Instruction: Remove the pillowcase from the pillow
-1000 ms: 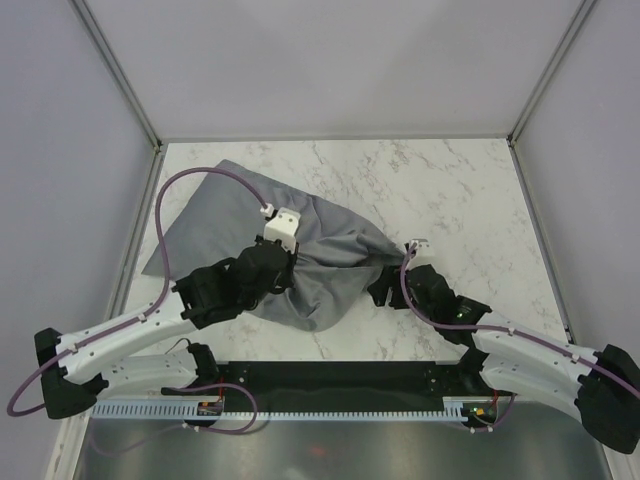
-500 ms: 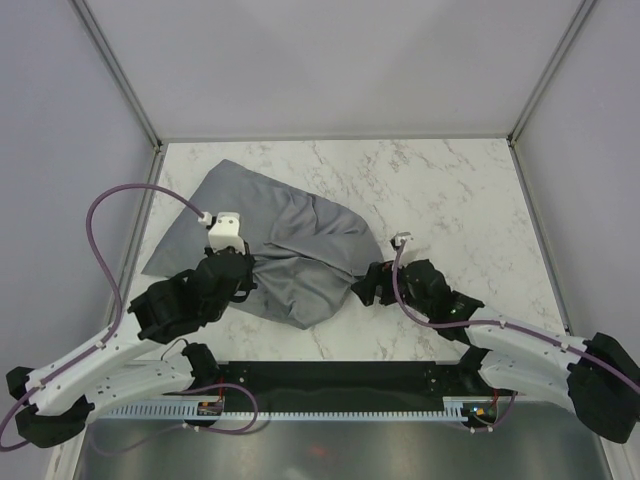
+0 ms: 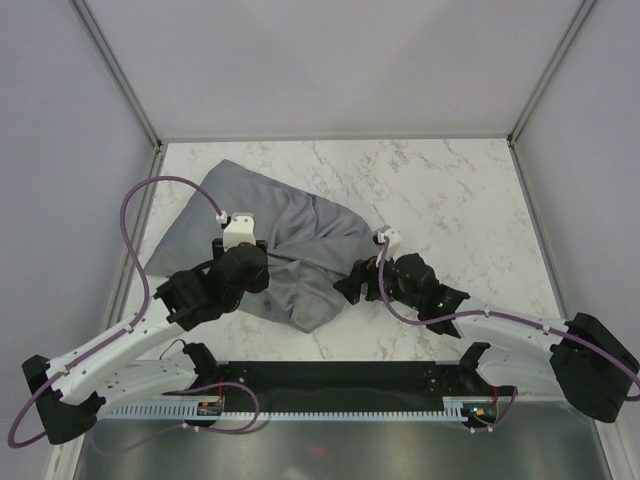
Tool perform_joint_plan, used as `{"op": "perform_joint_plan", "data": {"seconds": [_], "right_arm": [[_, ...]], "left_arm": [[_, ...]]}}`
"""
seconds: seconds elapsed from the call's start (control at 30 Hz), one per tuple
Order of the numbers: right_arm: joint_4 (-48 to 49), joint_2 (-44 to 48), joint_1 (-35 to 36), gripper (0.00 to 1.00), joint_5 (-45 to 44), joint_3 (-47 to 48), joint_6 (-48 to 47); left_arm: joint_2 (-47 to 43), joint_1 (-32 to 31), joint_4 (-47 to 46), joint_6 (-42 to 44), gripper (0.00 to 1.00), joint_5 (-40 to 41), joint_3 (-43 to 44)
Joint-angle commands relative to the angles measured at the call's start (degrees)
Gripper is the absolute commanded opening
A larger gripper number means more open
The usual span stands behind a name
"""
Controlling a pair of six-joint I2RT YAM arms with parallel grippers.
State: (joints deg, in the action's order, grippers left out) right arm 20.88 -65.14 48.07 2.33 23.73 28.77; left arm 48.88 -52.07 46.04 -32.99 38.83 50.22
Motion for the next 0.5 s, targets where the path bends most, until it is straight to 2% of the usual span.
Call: {"op": "perform_joint_plan", "data": {"seconds": [0.0, 0.1, 0.2, 0.27, 0.47], "right_arm": [[0.14, 5.63, 0.70, 0.83, -0.56, 1.85, -0.04], [-2.94, 9.50, 0.79, 0.83, -1.88, 2.64, -0.30], [-4.62, 9.25, 0.79, 0.83, -3.73, 3.96, -2.14], [-4.28, 7.07, 0.79, 0.83, -4.43, 4.84, -3.46], [-1.90, -1.01, 0.70, 0.83, -8.82, 6.77, -5.56]], "left_arm": [[0.86, 1.53, 0.54, -1.81, 0.69, 0.90, -0.91], [2.52, 2.76, 0.89, -1.90, 0.80, 1.86, -0.56], [3.67, 2.77, 0.98, -2.51, 0.86, 1.87, 1.11], [3.76, 2.51, 0.54, -2.60, 0.86, 1.25, 3.21], [3.94, -4.70, 0.28, -1.29, 0.88, 5.20, 9.63]]}}
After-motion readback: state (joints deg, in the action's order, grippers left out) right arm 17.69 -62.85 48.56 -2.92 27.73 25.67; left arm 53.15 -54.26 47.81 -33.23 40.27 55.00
